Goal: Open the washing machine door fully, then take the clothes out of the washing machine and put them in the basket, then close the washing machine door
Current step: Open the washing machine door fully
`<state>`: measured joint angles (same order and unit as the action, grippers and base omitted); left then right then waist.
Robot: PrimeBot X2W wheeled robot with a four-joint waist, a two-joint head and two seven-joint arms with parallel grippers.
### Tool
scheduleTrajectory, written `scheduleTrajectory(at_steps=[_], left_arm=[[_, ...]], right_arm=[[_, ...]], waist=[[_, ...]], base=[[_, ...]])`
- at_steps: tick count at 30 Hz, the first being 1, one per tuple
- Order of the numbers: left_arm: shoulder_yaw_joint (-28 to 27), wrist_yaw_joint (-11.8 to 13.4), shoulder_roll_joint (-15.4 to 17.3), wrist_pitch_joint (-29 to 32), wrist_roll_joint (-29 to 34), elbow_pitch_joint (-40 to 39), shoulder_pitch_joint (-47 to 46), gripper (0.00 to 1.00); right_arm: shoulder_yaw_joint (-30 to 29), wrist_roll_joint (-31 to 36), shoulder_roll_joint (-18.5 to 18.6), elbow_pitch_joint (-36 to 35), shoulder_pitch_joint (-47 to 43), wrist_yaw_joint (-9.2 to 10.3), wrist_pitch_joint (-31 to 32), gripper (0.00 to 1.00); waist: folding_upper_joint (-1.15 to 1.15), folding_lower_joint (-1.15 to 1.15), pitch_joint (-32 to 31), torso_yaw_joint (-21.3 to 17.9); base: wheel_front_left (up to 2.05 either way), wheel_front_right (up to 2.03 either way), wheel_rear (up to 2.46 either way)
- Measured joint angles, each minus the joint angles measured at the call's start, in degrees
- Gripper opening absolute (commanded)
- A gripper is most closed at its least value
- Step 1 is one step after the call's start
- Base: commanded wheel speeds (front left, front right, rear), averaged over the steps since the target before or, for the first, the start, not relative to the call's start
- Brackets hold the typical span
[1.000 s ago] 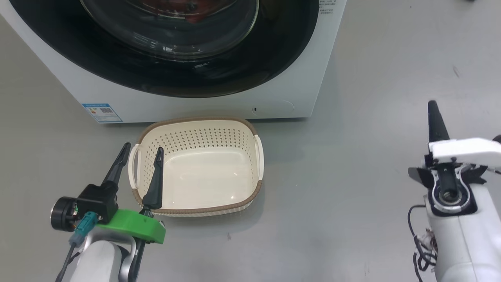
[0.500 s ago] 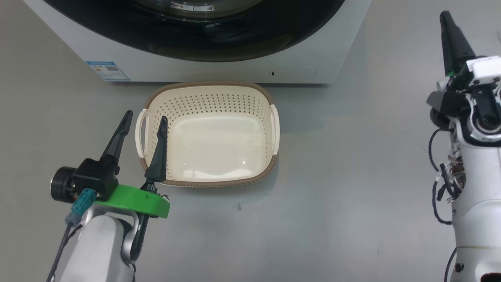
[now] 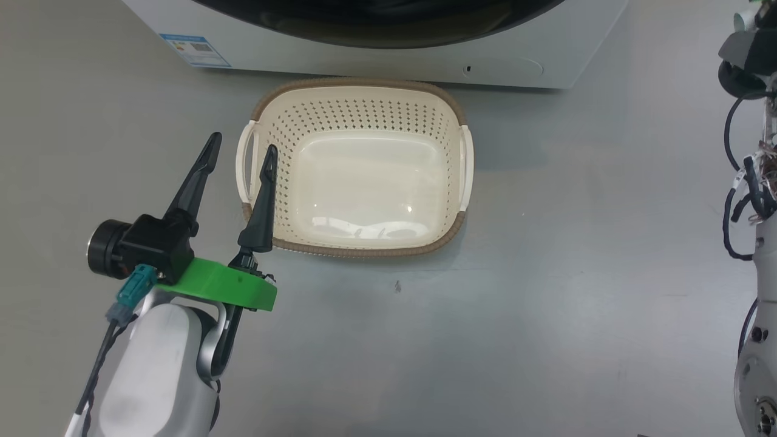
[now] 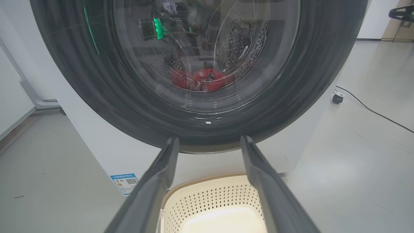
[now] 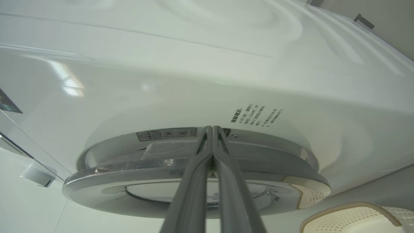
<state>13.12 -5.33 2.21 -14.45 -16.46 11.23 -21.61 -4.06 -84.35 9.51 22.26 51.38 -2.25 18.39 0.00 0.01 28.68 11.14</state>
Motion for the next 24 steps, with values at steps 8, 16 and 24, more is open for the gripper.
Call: scheduleTrajectory(at_steps=[8, 16, 24], left_arm=[[0.48, -0.11, -0.25, 0.00, 0.00, 0.29, -0.99, 1.00], [0.76, -0.53, -0.40, 0.00, 0.00, 0.82, -1.41, 1.00], [1.09, -0.59, -0.53, 0.00, 0.00, 1.26, -2.01, 1.00]], right_arm=[[3.23, 0.55, 1.05, 1.54, 6.29, 0.89, 3.60, 0.00], [4.64, 0.91, 1.23, 4.27, 10.90, 1.22, 5.75, 0.00], [4.49, 0.60, 1.78, 7.14, 13.86, 1.43, 7.64, 0.00]], waist=[[0.00, 0.00, 1.97, 2.05], [0.00, 0.00, 3.11, 3.09], [0.00, 0.00, 3.41, 3.63]], base=[[0.00, 0.00, 0.00], [0.00, 0.00, 0.00], [0.00, 0.00, 0.00]])
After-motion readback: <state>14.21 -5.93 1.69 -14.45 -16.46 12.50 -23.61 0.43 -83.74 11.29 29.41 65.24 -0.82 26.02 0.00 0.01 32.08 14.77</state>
